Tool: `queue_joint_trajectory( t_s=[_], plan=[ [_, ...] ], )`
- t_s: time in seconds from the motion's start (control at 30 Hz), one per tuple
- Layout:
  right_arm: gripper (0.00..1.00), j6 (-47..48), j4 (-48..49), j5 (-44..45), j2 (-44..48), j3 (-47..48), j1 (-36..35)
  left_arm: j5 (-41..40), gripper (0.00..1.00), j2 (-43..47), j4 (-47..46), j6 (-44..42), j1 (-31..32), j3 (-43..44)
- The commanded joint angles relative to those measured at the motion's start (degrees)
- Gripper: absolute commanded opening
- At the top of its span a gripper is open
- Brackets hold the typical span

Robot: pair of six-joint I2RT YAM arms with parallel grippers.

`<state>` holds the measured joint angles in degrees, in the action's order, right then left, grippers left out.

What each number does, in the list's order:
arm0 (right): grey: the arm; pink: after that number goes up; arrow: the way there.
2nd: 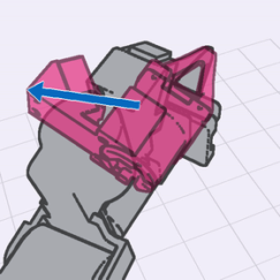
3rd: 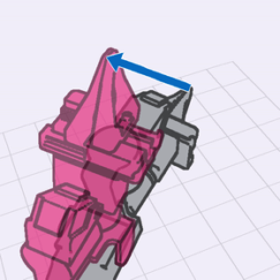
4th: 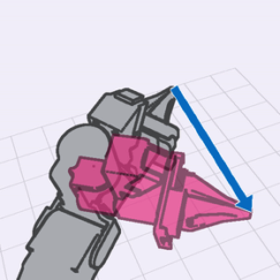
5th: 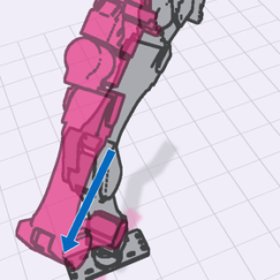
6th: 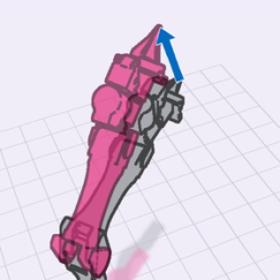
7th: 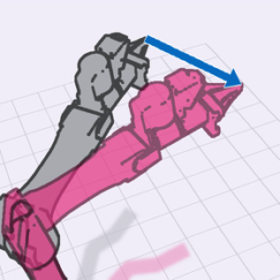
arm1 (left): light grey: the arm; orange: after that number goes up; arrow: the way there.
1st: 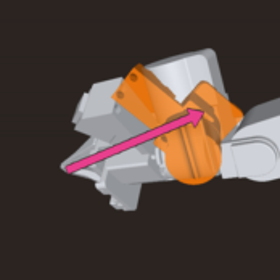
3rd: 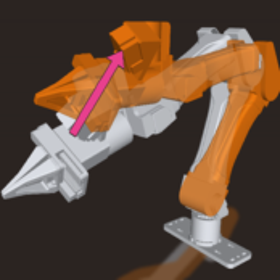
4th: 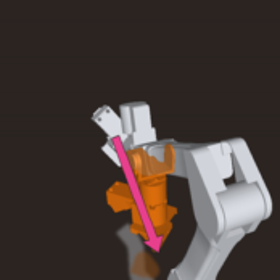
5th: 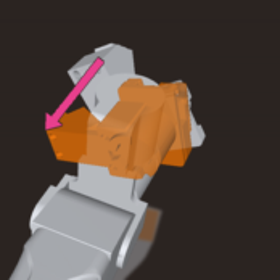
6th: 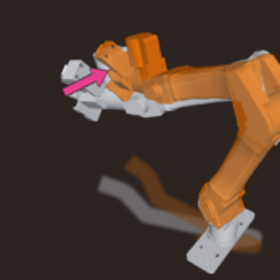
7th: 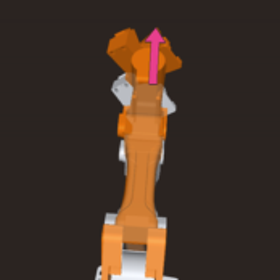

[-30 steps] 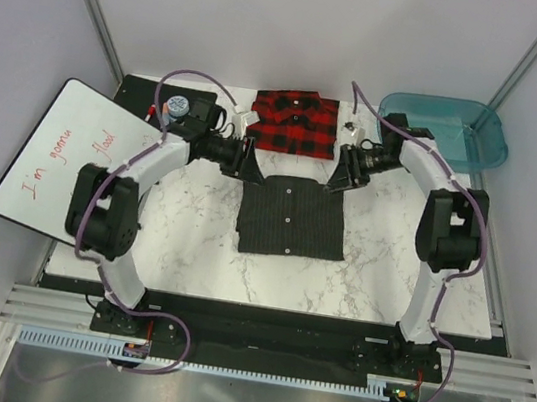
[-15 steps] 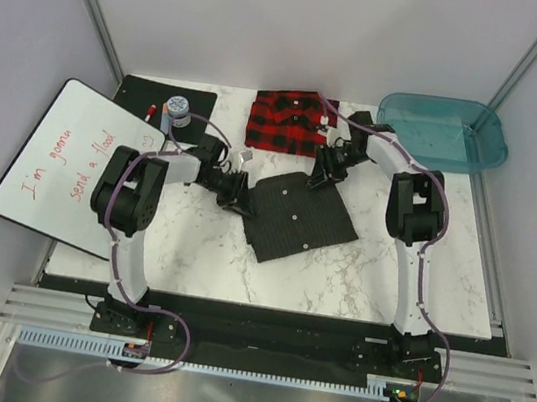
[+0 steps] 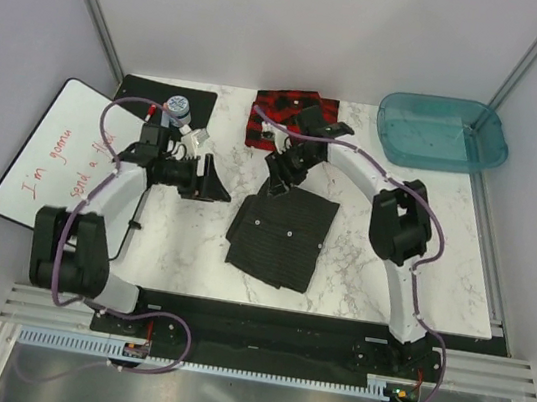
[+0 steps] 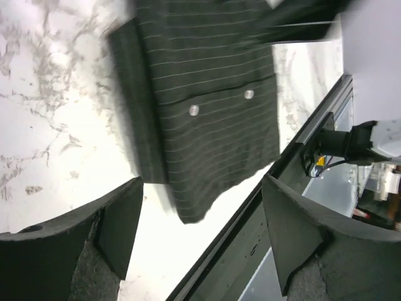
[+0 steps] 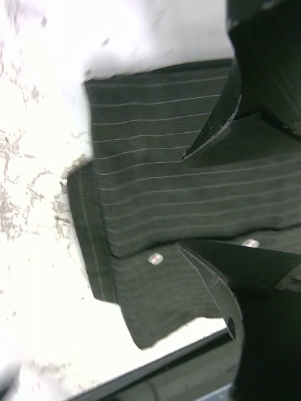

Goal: Fold and stack the long sleeve shirts
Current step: Fold the shirt

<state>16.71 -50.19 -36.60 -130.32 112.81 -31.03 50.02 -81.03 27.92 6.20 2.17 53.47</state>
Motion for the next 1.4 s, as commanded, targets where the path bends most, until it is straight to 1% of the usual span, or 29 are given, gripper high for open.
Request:
queue_joint_trajectory(
  t_s=[0.0,0.07,0.1,0.17,0.2,0.3,0.37,0.53,0.6,0.8,1.03,1.27,1.3,1.37],
  plan=[
    [0.56,-1.1,-1.3,-3.2,10.3,-6.6,2.5,-2.6,0.84,-12.3,-0.4,-0.3,0.6,1.2],
    [0.54,-1.1,-3.8,-4.5,11.1,-10.3,2.5,-2.1,0.87,-15.7,-1.9,-0.1,0.7,1.5],
    [0.52,-1.0,-4.2,-4.7,11.8,-14.4,2.5,-1.9,0.87,-16.6,-3.6,-0.3,0.7,1.2],
    [0.50,-0.4,-3.8,-4.1,12.8,-18.8,2.4,-1.8,0.87,-18.4,-5.6,-0.9,0.7,0.8],
    [0.50,-0.5,-2.4,-3.4,13.9,-23.0,2.5,0.0,0.86,-19.1,-7.3,-1.0,0.7,0.7],
    [0.49,-0.9,-0.3,-0.9,14.3,-28.9,2.6,3.1,0.82,-23.4,-8.7,-0.8,1.3,1.1],
    [0.48,-0.8,0.4,0.7,12.8,-30.3,2.6,3.9,0.78,-26.1,-9.0,-0.7,2.0,1.6],
    [0.47,-1.2,1.9,2.1,8.6,-29.5,2.8,5.8,0.72,-31.8,-10.5,1.4,3.5,3.0],
    [0.47,-1.2,2.4,2.1,7.6,-28.8,2.8,5.6,0.71,-33.0,-10.9,2.0,4.2,3.6],
    [0.46,-1.6,2.4,1.4,6.0,-26.4,2.9,5.4,0.67,-34.9,-11.0,2.6,6.4,5.1],
    [0.46,-1.8,2.6,1.2,6.0,-27.1,2.8,4.9,0.56,-36.1,-13.6,5.1,8.8,5.7],
    [0.46,-2.8,3.9,0.8,5.5,-26.3,2.6,5.3,0.52,-36.7,-15.0,6.2,10.9,6.3],
    [0.46,-3.1,3.9,0.8,5.4,-26.2,2.6,5.2,0.51,-36.7,-15.8,6.9,11.2,6.3],
    [0.46,-4.0,4.7,0.4,5.4,-26.4,2.6,4.8,0.44,-37.0,-16.0,7.7,11.3,6.7]
  ],
)
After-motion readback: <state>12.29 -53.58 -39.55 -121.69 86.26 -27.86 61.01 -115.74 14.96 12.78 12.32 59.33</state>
